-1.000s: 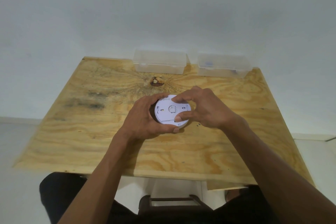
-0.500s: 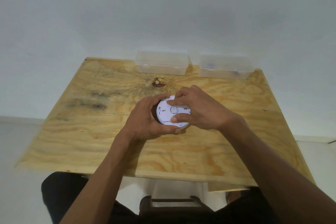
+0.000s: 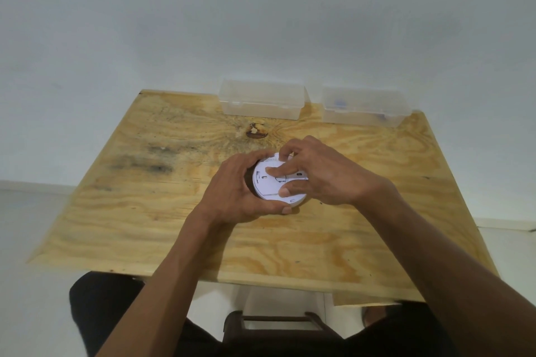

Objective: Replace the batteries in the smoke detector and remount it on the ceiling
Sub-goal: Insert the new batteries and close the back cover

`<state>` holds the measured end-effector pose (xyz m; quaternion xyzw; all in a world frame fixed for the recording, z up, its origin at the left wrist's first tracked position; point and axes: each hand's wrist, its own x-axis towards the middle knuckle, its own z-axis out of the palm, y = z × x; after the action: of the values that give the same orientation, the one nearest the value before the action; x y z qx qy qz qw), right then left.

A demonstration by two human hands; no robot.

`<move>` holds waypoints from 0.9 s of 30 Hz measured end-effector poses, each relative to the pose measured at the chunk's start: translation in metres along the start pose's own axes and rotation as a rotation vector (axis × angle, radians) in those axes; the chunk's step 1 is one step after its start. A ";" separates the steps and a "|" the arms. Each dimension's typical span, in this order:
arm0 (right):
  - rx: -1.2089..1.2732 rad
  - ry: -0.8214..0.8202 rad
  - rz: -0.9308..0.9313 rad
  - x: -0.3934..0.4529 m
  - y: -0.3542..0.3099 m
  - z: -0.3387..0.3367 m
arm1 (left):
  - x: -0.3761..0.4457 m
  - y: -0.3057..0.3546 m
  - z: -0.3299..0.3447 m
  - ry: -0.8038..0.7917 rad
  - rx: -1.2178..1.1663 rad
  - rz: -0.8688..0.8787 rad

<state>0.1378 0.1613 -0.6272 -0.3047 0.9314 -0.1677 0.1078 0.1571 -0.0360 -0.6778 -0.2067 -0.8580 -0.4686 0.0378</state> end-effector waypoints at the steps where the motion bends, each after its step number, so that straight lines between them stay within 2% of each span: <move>1: 0.000 0.002 -0.004 0.000 0.000 0.000 | 0.000 0.001 0.000 0.001 0.010 0.004; 18: -0.005 -0.017 -0.013 0.001 -0.001 -0.002 | 0.000 0.007 -0.003 0.000 -0.009 0.016; 27: 0.014 0.072 0.023 -0.005 -0.001 0.007 | -0.003 0.012 -0.002 0.011 -0.010 -0.008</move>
<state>0.1444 0.1622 -0.6325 -0.2867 0.9369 -0.1840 0.0782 0.1643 -0.0327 -0.6684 -0.2009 -0.8563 -0.4742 0.0395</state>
